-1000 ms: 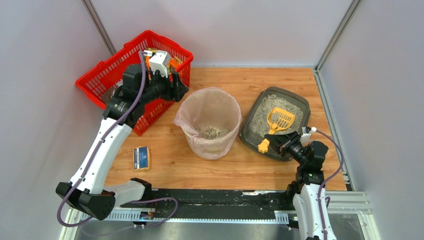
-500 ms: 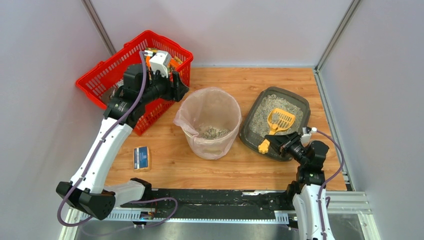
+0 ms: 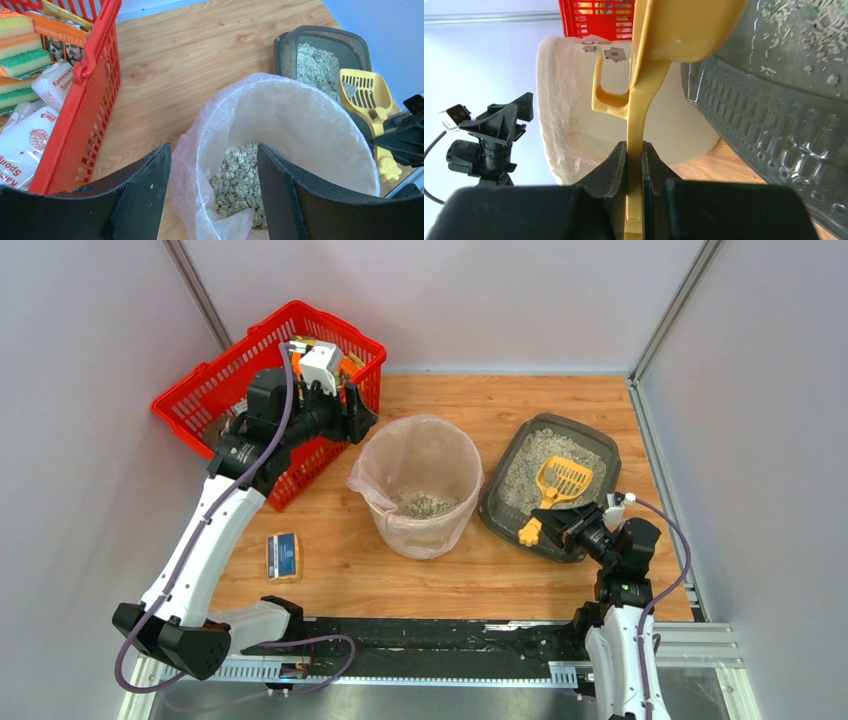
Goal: Clean the litter box
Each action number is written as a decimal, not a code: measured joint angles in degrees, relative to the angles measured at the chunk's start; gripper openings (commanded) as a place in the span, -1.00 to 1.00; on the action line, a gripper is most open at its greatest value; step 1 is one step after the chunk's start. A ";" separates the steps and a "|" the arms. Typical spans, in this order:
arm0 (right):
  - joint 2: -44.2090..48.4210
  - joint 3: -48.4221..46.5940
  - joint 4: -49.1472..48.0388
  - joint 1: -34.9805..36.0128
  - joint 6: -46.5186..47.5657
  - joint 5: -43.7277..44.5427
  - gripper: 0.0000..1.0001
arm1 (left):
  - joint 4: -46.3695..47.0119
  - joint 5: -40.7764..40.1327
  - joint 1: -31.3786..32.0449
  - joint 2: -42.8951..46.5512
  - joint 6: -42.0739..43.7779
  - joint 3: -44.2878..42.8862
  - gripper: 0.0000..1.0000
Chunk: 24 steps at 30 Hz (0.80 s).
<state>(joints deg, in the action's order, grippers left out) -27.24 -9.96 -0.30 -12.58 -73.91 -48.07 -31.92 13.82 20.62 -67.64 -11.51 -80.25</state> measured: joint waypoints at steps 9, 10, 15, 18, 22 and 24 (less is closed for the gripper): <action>0.70 -1.62 2.69 -1.09 1.03 -0.48 -1.00 | 0.00 0.02 0.00 0.00 -0.02 0.00 0.42; 0.79 -2.34 3.61 -1.07 1.42 -0.42 -1.00 | 0.00 0.02 0.00 0.00 -0.02 0.00 0.42; -0.17 -10.14 11.67 -1.07 5.01 -0.17 -1.00 | -0.02 -0.02 0.00 -0.11 0.02 0.00 0.42; -1.57 -14.67 17.16 -1.07 7.85 -0.09 -1.00 | -0.04 -0.04 0.00 -0.46 0.02 0.00 0.42; -3.04 -18.14 22.25 -1.05 9.66 -0.15 -1.00 | -0.07 -0.04 0.00 -0.96 0.02 0.00 0.42; -3.78 -20.15 24.22 -0.98 10.10 -0.26 -1.00 | -0.07 -0.13 0.00 -1.07 0.02 0.00 0.42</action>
<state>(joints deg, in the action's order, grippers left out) -31.03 -30.11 23.92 -13.56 -63.81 -48.34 -31.99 13.69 20.62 -68.71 -11.49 -80.25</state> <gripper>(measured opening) 0.133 0.712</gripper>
